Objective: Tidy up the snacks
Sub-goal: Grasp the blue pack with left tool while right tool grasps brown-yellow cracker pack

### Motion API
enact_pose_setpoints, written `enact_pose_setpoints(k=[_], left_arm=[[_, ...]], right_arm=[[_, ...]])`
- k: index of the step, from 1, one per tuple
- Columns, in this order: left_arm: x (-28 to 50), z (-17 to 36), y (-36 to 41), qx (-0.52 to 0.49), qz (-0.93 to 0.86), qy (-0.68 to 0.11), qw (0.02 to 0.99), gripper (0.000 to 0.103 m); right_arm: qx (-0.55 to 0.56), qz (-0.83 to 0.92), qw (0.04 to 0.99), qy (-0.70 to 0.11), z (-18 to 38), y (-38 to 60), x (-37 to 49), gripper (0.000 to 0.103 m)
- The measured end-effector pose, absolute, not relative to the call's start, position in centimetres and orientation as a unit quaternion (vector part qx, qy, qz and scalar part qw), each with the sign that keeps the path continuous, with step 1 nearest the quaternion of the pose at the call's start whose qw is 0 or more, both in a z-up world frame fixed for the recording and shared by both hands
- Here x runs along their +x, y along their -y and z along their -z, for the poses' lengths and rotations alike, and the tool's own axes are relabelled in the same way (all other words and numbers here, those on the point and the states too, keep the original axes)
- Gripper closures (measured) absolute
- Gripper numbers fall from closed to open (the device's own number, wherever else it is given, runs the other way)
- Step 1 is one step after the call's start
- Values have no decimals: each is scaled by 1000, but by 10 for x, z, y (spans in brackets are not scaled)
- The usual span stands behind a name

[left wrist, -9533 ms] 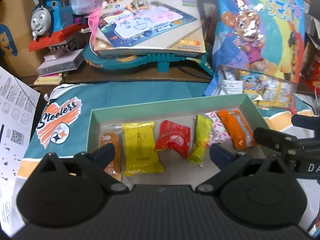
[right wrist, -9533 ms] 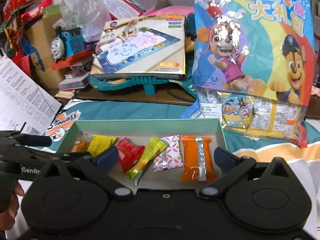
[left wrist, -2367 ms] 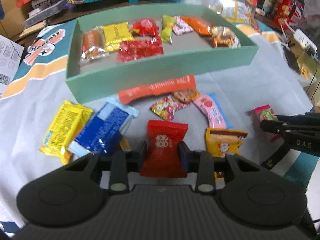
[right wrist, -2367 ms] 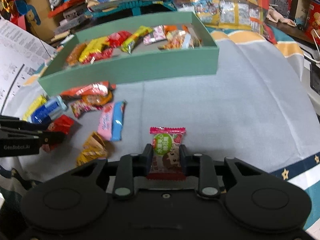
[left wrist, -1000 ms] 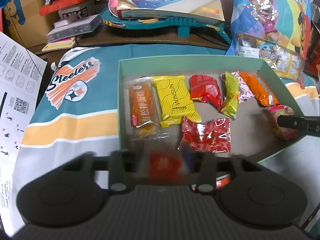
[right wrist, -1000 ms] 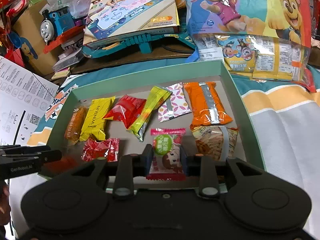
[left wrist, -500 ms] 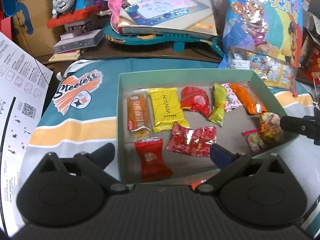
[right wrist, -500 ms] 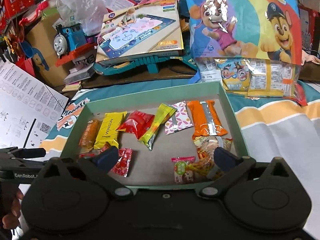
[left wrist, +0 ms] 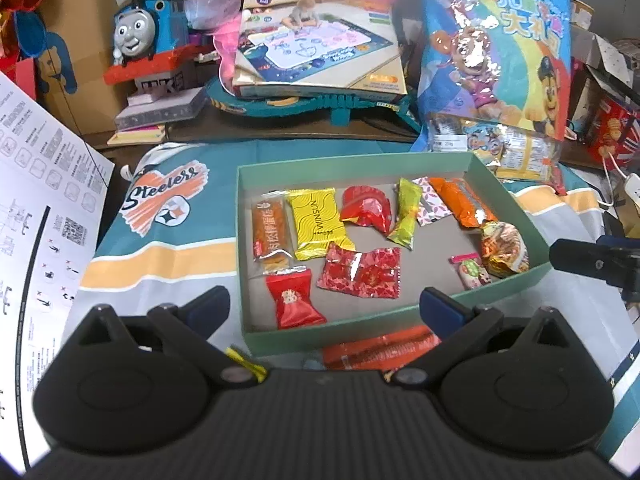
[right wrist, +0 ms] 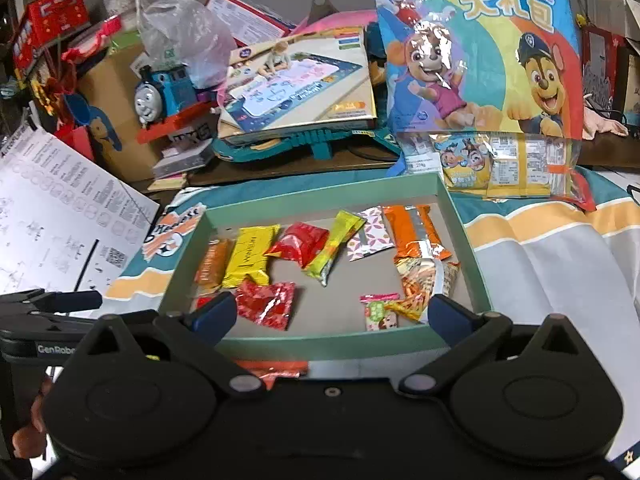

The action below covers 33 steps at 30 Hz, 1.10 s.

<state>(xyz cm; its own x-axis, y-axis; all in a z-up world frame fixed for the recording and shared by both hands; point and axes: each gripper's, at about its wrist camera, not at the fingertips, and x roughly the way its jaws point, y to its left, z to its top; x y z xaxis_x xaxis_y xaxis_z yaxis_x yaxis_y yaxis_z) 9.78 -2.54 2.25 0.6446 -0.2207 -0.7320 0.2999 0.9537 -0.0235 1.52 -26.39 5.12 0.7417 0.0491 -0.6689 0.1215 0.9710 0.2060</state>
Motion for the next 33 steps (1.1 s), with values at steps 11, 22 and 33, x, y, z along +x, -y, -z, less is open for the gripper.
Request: enact_pose_setpoints(k=[11, 22, 33], left_arm=[[74, -6, 5, 38, 132, -417, 899, 0], [65, 48, -13, 50, 113, -472, 873, 0], [75, 72, -9, 59, 119, -478, 868, 22]], right_arm=[[130, 16, 915, -381, -36, 251, -13, 0], [168, 4, 875, -454, 26, 229, -30, 0], [178, 8, 842, -510, 74, 204, -35, 35]])
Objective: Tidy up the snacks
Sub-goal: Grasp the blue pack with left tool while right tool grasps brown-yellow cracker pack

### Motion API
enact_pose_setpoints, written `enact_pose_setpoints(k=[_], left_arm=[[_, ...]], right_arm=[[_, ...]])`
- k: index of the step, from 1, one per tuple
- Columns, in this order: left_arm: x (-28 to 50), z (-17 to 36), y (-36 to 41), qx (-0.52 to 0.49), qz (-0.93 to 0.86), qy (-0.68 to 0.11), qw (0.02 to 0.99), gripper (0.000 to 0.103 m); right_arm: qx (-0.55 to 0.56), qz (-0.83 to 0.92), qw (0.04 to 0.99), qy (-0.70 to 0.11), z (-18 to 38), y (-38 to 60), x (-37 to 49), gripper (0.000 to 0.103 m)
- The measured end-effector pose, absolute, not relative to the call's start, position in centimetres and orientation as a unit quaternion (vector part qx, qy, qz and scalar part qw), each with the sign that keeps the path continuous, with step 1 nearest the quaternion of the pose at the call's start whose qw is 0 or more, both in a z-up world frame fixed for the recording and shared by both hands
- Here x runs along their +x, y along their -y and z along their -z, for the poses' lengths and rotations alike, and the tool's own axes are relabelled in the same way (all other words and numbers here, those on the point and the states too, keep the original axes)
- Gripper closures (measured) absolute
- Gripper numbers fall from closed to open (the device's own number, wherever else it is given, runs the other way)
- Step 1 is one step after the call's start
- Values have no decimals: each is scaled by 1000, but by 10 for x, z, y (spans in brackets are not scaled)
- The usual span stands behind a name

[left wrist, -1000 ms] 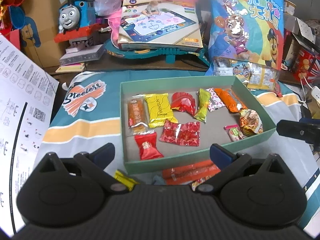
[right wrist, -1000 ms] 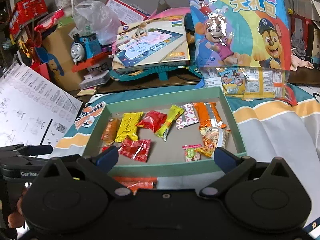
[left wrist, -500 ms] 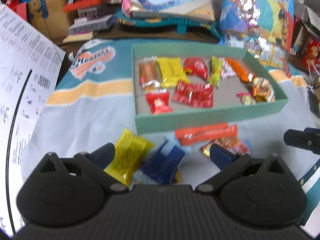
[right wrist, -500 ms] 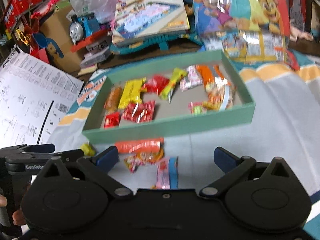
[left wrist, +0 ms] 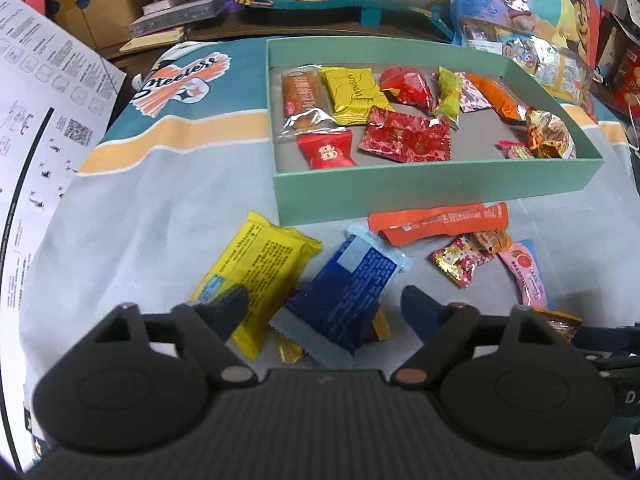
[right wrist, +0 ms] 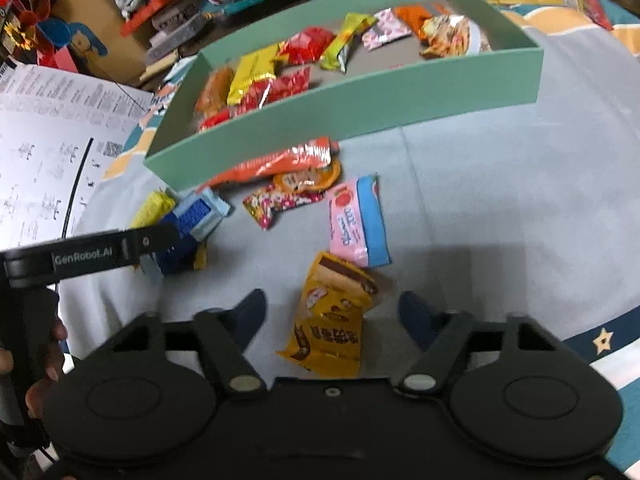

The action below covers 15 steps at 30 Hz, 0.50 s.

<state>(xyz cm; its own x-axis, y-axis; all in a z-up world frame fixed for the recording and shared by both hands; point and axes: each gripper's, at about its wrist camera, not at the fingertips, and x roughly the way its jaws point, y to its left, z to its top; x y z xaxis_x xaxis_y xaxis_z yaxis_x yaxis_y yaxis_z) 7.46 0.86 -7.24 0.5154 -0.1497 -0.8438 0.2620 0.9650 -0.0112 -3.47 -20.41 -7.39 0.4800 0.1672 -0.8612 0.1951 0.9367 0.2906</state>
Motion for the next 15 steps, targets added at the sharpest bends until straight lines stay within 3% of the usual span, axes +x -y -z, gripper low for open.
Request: enact_pose_setpoints(k=[4, 8, 10, 11, 15], left_arm=[[81, 77, 2, 74, 129, -476, 867, 24], [86, 87, 17, 95, 134, -484, 859, 28], [81, 87, 22, 113, 143, -479, 859, 47], [79, 89, 25, 110, 157, -492, 849, 69], [63, 90, 33, 107, 182, -499, 841, 64]], right_arm=[[152, -1, 841, -519, 78, 200, -30, 65], [136, 0, 847, -514, 75, 203, -31, 67], [138, 13, 849, -510, 73, 213, -34, 67], [142, 19, 849, -508, 74, 220, -35, 67], [163, 44, 848, -503, 77, 248, -40, 67]])
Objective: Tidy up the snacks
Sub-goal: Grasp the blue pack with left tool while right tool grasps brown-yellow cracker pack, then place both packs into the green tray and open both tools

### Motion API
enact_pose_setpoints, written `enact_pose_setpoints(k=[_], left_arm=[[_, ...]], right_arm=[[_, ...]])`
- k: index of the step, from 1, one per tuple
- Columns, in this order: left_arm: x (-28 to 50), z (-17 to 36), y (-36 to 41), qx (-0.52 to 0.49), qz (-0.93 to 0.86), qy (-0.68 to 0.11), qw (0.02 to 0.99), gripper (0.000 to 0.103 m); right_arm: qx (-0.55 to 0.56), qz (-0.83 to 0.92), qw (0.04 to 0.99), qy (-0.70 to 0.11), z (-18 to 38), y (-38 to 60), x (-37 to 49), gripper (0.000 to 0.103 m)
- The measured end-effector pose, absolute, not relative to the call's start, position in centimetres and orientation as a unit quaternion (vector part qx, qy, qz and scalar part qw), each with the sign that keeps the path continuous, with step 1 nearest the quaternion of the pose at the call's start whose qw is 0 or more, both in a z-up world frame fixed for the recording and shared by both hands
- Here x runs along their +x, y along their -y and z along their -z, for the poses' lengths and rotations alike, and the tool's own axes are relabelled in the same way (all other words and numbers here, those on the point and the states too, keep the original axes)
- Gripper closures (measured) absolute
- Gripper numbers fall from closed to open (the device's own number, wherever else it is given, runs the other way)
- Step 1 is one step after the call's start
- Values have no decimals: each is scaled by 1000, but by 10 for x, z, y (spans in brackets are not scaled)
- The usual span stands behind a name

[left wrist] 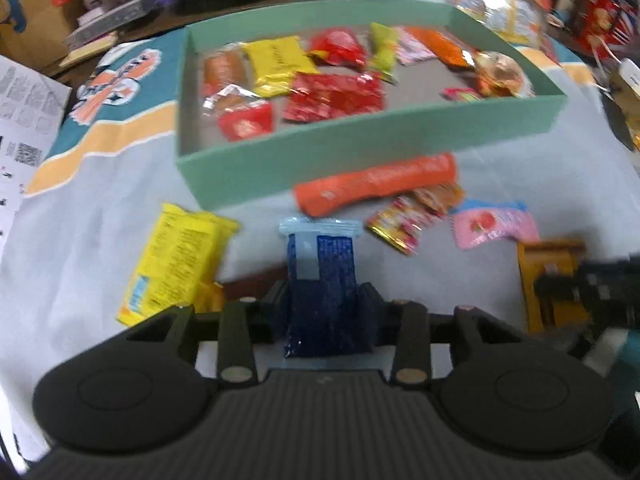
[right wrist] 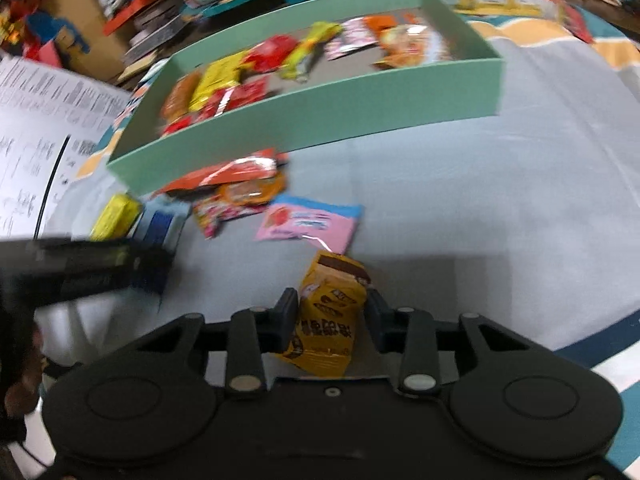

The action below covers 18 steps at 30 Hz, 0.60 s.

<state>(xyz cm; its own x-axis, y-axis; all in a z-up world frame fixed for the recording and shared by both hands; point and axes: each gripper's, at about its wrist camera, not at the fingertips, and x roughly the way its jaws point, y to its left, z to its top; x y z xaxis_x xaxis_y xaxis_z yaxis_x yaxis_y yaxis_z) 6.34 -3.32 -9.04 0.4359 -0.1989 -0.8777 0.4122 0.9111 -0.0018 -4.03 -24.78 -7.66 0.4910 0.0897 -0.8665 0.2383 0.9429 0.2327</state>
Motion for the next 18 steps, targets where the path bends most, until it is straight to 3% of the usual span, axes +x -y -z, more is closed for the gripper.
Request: enact_pose_setpoints(k=[4, 8, 14, 15, 16, 17, 18], left_arm=[[56, 92, 34, 77, 201, -520, 827, 60], [56, 91, 32, 80, 178, -515, 835, 40], [62, 95, 46, 106, 158, -514, 836, 36], [59, 96, 50, 115, 155, -509, 839, 39], [57, 97, 54, 125, 156, -502, 841, 47], [53, 97, 58, 133, 163, -498, 841, 64], [51, 97, 59, 131, 164, -498, 841, 65]], right_arm=[[169, 66, 850, -494, 74, 263, -45, 59], [163, 64, 853, -491, 75, 262, -48, 54], [130, 55, 858, -493, 82, 244, -42, 52], [118, 55, 861, -492, 82, 241, -42, 53], [111, 55, 863, -491, 82, 240, -42, 63], [110, 54, 863, -490, 83, 240, -42, 66], [116, 55, 863, -489, 82, 242, -43, 67]])
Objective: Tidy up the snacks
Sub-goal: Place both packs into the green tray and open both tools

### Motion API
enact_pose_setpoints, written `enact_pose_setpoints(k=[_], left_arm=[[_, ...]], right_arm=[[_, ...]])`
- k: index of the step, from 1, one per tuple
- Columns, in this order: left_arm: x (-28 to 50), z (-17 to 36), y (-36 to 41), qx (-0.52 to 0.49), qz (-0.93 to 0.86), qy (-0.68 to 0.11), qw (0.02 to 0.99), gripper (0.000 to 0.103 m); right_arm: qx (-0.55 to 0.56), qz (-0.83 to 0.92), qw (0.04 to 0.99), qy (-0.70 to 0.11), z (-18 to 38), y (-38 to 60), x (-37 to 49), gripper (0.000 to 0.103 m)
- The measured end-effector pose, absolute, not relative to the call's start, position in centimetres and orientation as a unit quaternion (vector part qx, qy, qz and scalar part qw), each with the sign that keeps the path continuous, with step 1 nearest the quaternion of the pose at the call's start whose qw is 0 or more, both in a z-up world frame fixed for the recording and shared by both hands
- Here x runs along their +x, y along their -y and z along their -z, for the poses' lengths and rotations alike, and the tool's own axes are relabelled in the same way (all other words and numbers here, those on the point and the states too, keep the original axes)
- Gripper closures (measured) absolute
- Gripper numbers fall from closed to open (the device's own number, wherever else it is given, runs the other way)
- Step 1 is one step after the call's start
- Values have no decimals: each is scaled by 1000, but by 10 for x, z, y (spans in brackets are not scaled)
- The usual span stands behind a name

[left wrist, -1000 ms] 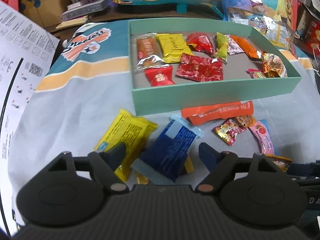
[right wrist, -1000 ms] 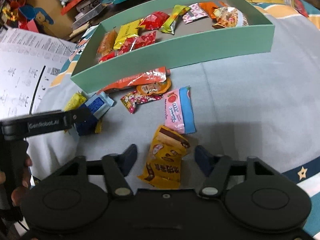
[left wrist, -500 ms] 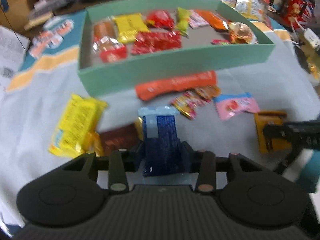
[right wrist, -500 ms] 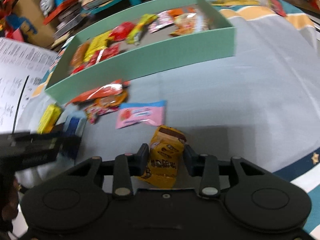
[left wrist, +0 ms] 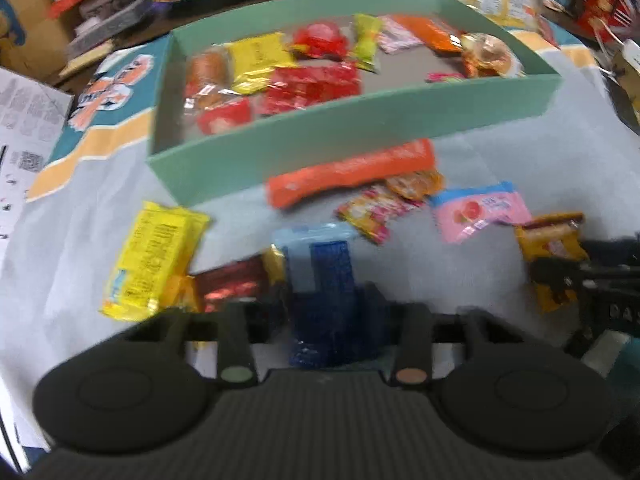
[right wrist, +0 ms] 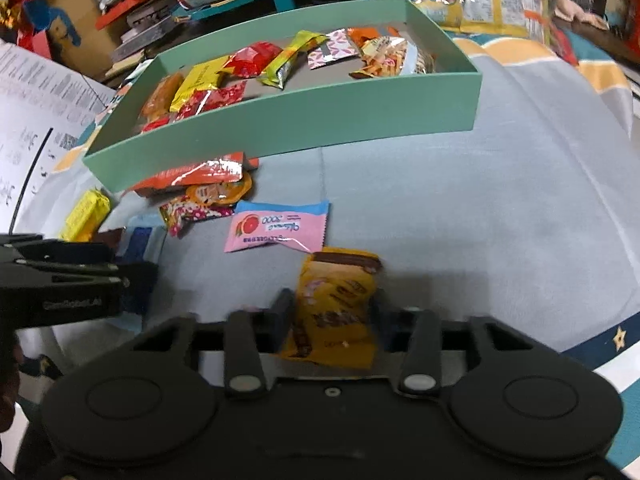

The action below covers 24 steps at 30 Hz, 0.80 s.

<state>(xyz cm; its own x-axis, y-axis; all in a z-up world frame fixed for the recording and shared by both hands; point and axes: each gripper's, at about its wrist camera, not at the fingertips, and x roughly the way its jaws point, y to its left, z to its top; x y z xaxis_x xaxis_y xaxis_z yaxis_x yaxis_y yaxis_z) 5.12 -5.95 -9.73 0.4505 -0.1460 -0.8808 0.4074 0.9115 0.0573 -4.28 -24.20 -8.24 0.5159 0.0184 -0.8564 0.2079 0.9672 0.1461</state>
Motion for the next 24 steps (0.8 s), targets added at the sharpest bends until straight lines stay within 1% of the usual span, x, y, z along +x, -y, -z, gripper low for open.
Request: enact_pose_setpoints(k=[2, 8, 15, 24], left_arm=[[48, 95, 60, 128, 168, -495, 843, 66], [43, 83, 42, 89, 182, -502, 841, 67], [42, 53, 22, 50, 187, -486, 852, 67], [93, 2, 15, 23, 165, -432, 887, 67]], right_arm=[[125, 59, 861, -489, 81, 248, -44, 69], [137, 67, 865, -478, 71, 260, -53, 69], [141, 55, 875, -461, 50, 261, -51, 69], [149, 33, 901, -406, -2, 271, -7, 69]])
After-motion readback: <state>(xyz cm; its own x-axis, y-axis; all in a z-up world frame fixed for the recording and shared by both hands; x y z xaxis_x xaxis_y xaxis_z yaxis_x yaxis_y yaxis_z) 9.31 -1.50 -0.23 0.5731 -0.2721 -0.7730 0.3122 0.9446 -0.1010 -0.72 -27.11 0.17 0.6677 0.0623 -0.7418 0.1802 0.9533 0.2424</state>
